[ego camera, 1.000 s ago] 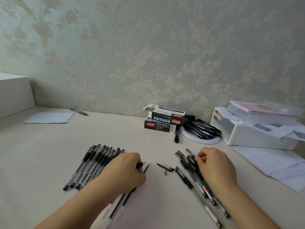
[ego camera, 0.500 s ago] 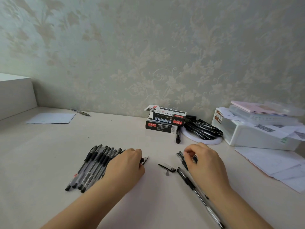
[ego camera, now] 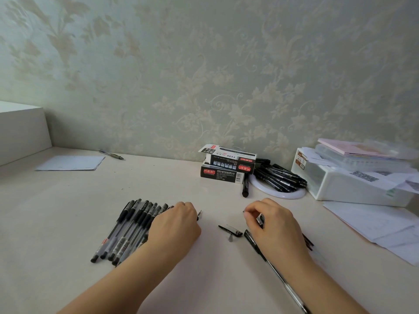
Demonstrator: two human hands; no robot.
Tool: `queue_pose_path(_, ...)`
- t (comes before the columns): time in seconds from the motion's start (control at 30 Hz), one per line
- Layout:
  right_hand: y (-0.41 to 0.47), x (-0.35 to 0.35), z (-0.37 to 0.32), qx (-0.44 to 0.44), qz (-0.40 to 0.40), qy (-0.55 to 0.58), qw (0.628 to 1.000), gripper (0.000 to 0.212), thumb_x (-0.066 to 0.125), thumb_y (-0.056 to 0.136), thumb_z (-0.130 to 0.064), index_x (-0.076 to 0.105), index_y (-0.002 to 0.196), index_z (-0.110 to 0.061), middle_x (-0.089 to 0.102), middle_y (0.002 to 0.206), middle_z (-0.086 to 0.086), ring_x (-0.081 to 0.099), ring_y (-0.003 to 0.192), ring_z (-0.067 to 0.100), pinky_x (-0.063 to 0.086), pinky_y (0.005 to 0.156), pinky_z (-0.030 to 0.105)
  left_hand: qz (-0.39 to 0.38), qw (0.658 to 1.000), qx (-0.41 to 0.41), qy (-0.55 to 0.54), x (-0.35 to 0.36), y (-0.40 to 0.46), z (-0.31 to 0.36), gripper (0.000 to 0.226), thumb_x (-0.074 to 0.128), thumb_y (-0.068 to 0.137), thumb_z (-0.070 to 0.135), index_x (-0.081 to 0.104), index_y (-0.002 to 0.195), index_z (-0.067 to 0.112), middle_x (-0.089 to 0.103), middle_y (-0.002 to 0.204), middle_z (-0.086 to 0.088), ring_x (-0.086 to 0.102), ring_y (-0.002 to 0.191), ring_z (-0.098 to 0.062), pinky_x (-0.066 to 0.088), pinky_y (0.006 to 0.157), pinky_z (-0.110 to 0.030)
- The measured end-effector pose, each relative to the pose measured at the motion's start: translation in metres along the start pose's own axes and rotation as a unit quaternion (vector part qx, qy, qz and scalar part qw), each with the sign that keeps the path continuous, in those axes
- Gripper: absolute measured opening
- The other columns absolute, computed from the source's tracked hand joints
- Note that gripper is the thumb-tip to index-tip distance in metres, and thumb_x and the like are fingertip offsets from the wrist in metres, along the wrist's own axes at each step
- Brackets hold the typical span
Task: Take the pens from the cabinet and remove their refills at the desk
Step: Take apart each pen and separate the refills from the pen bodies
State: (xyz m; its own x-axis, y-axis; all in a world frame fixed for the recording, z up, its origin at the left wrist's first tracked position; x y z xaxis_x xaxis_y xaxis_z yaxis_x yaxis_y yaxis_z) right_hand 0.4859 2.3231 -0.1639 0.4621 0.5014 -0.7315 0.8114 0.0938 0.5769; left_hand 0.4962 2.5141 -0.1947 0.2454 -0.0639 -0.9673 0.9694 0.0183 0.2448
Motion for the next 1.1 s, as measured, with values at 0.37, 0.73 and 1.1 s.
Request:
queue_pose_path(0.37, -0.002, 0.003, -0.003, -0.002, -0.006, 0.019, 1.000, 0.012, 0.064, 0.090, -0.025, 0.065, 0.079, -0.030, 0.057, 0.077, -0.016, 0.049, 0.060, 0.000, 0.032, 0.054, 0.010, 0.006, 1.000, -0.002, 0.013, 0.004, 0.003, 0.002, 0.004, 0.039, 0.097, 0.017, 0.039, 0.093, 0.017, 0.057, 0.102, 0.001, 0.065, 0.087, -0.018, 0.033, 0.056, -0.025)
queue_pose_path(0.73, -0.005, 0.027, 0.007, 0.169, -0.057, 0.339, 0.924, 0.006, 0.072, 0.085, -0.037, 0.073, 0.089, -0.033, 0.072, 0.083, -0.015, 0.065, 0.072, 0.002, 0.053, 0.067, 0.014, 0.100, 0.981, 0.109, -0.126, -0.030, -0.002, 0.028, 0.023, 0.036, 0.099, 0.043, 0.043, 0.105, 0.022, 0.051, 0.104, 0.009, 0.061, 0.078, -0.019, 0.048, 0.064, -0.034)
queue_pose_path(1.1, -0.005, 0.035, 0.008, 0.206, -0.049, 0.505, 0.836, 0.016, 0.062, 0.095, -0.017, 0.074, 0.085, -0.017, 0.072, 0.073, 0.003, 0.062, 0.063, 0.006, 0.051, 0.060, 0.017, 0.077, 0.959, 0.188, -0.196, -0.032, -0.011, 0.036, 0.025, 0.045, 0.092, 0.054, 0.035, 0.099, 0.032, 0.040, 0.082, 0.019, 0.044, 0.067, -0.012, 0.038, 0.058, -0.027)
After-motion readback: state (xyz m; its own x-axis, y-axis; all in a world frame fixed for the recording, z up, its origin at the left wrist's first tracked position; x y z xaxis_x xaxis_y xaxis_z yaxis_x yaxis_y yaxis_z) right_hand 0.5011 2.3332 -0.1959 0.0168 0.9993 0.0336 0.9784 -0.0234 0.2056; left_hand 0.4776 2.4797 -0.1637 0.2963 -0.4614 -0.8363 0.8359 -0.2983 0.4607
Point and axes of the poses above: each hand's wrist, its own y-axis towards the middle knuckle, its own x-axis out of the palm, z = x × y, the point moved 10 cm from there along y, towards the middle knuckle
